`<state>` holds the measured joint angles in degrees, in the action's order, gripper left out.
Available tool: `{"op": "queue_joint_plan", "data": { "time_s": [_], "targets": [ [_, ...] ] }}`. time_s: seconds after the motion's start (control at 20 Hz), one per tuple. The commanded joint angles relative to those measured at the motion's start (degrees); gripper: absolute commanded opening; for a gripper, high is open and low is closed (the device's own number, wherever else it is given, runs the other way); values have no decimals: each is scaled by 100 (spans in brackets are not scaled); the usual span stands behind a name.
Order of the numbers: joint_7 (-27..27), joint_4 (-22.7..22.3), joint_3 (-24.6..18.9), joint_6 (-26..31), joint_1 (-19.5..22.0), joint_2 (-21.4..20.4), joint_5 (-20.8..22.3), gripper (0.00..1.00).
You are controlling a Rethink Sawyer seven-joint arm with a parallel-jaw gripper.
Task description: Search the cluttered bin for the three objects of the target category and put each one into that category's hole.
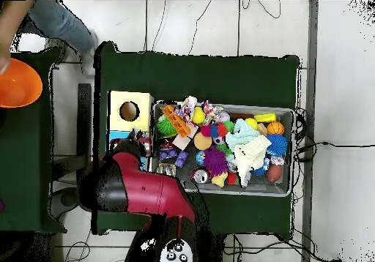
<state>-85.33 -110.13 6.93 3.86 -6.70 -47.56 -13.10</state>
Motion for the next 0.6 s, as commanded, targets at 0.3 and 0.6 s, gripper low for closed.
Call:
{"op": "queue_joint_plan", "data": {
  "time_s": [0.3, 0.6],
  "targets": [
    [-1625, -699, -376, -179, 164, 86, -259, 0],
    [-1728, -824, -438, -482, 116, 265, -280, 0]
  ]
}}
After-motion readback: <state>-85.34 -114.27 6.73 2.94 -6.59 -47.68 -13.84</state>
